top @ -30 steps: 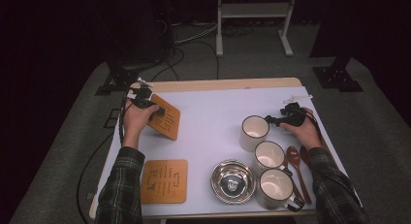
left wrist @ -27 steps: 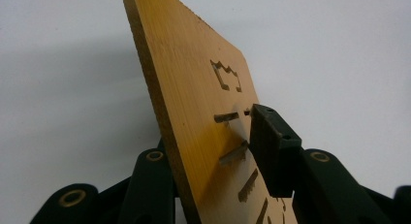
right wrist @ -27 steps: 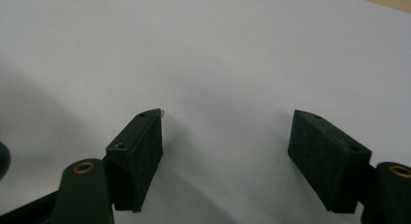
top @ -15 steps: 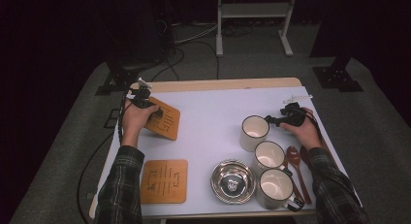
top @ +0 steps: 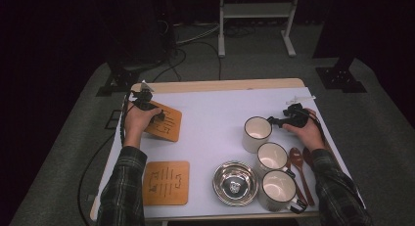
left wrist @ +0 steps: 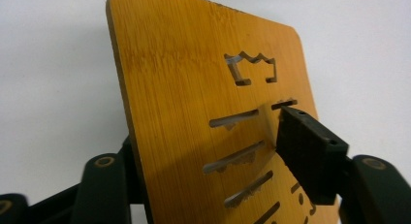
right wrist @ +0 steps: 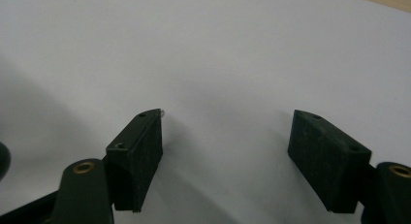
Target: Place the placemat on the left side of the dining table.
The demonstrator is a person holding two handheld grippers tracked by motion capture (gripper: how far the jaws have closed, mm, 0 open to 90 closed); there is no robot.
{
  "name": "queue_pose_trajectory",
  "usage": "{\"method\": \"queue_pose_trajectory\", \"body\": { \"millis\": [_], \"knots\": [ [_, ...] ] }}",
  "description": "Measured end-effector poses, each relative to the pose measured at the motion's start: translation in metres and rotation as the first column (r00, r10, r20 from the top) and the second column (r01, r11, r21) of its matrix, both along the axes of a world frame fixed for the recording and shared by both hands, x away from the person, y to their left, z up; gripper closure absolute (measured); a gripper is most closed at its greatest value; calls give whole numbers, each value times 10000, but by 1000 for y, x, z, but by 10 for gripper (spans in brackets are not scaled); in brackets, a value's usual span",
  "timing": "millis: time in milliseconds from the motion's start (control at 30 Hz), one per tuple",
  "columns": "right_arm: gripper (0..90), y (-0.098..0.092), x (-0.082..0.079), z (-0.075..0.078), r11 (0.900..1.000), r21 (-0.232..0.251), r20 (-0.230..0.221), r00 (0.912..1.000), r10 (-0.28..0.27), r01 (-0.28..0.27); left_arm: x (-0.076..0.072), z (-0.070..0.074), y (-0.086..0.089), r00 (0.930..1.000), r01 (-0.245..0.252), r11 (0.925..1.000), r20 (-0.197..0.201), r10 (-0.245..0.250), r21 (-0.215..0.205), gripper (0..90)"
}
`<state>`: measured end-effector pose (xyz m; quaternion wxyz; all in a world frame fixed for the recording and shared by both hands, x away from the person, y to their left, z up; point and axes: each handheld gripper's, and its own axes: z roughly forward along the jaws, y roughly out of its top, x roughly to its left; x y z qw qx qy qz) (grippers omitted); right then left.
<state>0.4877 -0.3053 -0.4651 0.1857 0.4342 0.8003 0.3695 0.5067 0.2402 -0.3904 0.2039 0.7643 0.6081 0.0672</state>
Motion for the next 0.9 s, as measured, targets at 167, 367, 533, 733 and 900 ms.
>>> {"method": "queue_pose_trajectory", "body": {
  "millis": [167, 367, 533, 733, 900],
  "knots": [
    [266, 0, 0, 0, 10000, 26, -33, 10000, -22, 22, 1, -3, 0, 9999, -109, 9999, -108, 109, 14, 318],
    [266, 0, 0, 0, 10000, 26, -28, 10000, -20, 21, 3, -6, 1, 9995, -127, 9998, -286, 132, 152, 269],
    [266, 0, 0, 0, 10000, 33, -34, 10000, -24, 24, 3, -8, 1, 9990, -193, 9993, -407, 206, 305, 236],
    [266, 0, 0, 0, 10000, 35, -37, 10000, -20, 20, 5, -12, 3, 9981, -173, 9984, -586, 205, 544, 190],
    [267, 0, 0, 0, 10000, 42, -37, 10000, -24, 24, 6, -16, 5, 9974, -229, 9974, -669, 275, 677, 176]
  ]
}}
